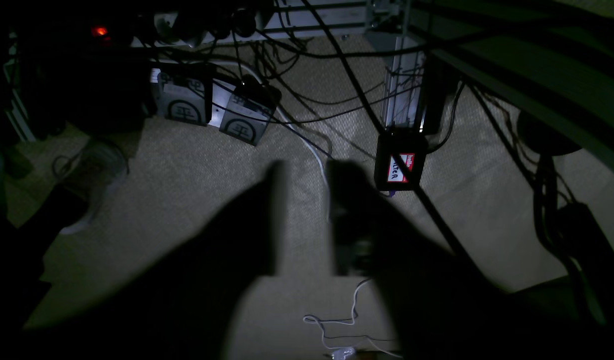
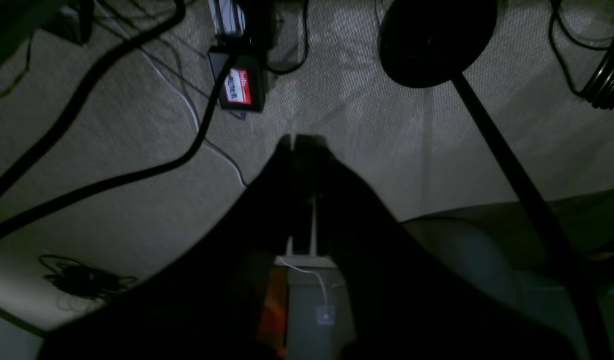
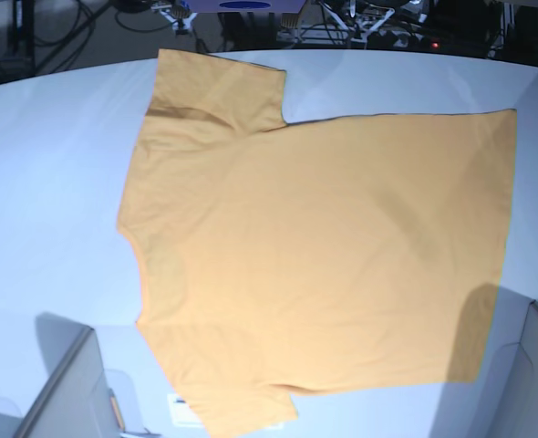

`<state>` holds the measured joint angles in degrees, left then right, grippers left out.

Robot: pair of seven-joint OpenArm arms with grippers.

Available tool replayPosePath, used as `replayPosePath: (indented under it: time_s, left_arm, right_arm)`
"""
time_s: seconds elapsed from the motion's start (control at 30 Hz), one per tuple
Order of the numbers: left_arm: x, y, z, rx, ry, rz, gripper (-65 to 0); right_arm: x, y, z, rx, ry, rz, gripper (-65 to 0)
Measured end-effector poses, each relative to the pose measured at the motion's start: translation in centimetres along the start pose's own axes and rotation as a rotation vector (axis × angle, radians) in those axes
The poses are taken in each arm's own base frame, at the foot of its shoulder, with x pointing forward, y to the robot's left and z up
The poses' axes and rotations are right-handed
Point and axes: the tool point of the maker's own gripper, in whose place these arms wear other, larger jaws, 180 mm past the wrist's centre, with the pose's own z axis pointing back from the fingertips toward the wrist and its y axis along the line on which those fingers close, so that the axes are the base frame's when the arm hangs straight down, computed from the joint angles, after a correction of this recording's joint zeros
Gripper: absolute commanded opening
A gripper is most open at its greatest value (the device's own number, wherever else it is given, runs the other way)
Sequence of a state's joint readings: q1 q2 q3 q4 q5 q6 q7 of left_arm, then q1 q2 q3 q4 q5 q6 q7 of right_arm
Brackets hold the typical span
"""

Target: Fold the T-shirt properly

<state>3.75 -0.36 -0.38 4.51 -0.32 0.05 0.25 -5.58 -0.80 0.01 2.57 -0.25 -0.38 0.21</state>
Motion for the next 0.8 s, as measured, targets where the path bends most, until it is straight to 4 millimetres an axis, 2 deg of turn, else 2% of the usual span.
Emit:
replayPosePath:
  time_s: [0.07, 0.1, 0.2, 0.27, 0.37, 0.4, 0.6, 0.8]
  left_arm:
    - [-0.2, 0.0, 0.0, 0.000, 0.003, 0.000, -34.2]
    - [-0.4, 0.0, 0.0, -0.001, 0.006, 0.000, -34.2]
    - [-1.2, 0.0, 0.1, 0.000, 0.018, -0.001, -38.8]
    - [-1.4, -0.1, 0.1, -0.001, 0.022, -0.001, -45.4]
    - [-1.4, 0.0, 0.1, -0.001, 0.021, -0.005, -62.7]
    - [-1.2, 0.0, 0.1, -0.001, 0.017, -0.005, -65.0]
    - [-1.4, 0.0, 0.1, 0.002, 0.021, -0.011, -65.0]
    - [-2.8, 0.0, 0.1, 0.001, 0.046, -0.014, -65.0]
  right_arm:
    - [-0.1, 0.0, 0.0, 0.001, 0.002, 0.000, -65.0]
    - [-0.1, 0.0, 0.0, 0.001, 0.003, 0.000, -65.0]
    - [0.0, 0.0, 0.0, 0.001, 0.001, 0.000, -65.0]
    - [0.0, 0.0, 0.0, 0.001, 0.001, 0.000, -65.0]
    - [-0.2, 0.0, 0.0, 0.001, 0.003, 0.000, -65.0]
    - [-0.3, 0.0, 0.0, 0.000, 0.005, 0.000, -65.0]
    - [-0.2, 0.0, 0.0, 0.001, 0.004, 0.000, -65.0]
    - [-0.2, -0.5, 0.0, -0.004, 0.003, 0.000, -65.0]
